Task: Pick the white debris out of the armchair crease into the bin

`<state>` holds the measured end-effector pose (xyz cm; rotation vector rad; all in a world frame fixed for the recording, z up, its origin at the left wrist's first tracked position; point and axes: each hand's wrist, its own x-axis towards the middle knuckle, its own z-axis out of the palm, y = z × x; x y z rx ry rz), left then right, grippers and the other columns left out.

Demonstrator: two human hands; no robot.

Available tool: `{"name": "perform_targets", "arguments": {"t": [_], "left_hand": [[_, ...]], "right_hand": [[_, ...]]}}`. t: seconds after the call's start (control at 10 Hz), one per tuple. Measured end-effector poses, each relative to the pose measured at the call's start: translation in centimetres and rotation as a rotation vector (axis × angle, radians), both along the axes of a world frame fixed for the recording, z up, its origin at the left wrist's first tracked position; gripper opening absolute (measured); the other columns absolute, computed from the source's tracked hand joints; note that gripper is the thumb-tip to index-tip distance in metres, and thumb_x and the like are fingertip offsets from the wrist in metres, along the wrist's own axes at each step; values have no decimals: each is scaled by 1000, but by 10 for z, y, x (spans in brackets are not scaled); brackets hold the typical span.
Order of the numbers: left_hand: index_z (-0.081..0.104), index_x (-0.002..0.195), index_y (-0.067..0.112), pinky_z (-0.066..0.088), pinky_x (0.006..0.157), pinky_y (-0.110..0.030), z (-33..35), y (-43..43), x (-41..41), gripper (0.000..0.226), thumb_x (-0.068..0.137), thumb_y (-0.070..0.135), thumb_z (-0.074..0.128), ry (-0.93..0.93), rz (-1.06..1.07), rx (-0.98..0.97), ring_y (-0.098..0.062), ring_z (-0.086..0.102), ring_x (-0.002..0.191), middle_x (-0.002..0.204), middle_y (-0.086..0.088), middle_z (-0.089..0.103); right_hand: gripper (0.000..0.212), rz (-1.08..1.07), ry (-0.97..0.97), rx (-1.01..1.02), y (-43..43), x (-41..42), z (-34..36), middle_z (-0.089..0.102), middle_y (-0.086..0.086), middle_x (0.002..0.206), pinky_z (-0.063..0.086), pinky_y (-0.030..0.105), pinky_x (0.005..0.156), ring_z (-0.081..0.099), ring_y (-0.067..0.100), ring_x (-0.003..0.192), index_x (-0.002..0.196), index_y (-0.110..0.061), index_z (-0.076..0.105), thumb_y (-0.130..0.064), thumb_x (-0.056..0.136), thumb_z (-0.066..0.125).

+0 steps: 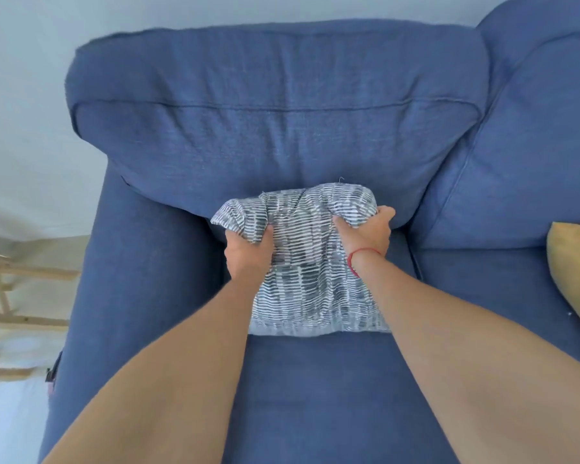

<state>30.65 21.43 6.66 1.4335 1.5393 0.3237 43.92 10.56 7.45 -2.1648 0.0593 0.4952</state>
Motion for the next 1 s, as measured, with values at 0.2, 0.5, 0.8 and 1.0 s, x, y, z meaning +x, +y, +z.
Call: {"name": "perform_targets", "arguments": {"t": [0.2,0.5,0.8,1.0], "left_hand": [[36,128,12,47,85,-34,8,9,2,58,87,42,65,-52,-51,1,-23,55,98,111,-3,54],[34,132,12,46,89,-38,3,7,-4,50,93,31,59,-22,-14,-6,-33,58,113,126,-13,57],[45,113,22,48,90,-38,11,6,-2,36,89,46,57,-143,38,259,-19,59,99,105,4,61],[24,148,25,38,109,-44,14,19,-1,63,95,53,43,-187,72,140,-26,45,132,146,-5,43]], "right_hand": [[53,-68,-62,44,5,4,1,53,9,116,49,35,77,58,29,101,107,-10,42,-34,75,78],[42,42,-196,92,15,15,28,47,-12,74,45,33,66,53,18,68,117,-13,38,-10,81,60],[33,-96,-249,155,15,21,30,40,-13,71,40,31,67,50,21,73,115,-7,42,-2,85,54],[43,-178,-180,56,14,35,34,55,14,121,46,41,94,54,30,107,130,-8,43,-8,87,51]]}}
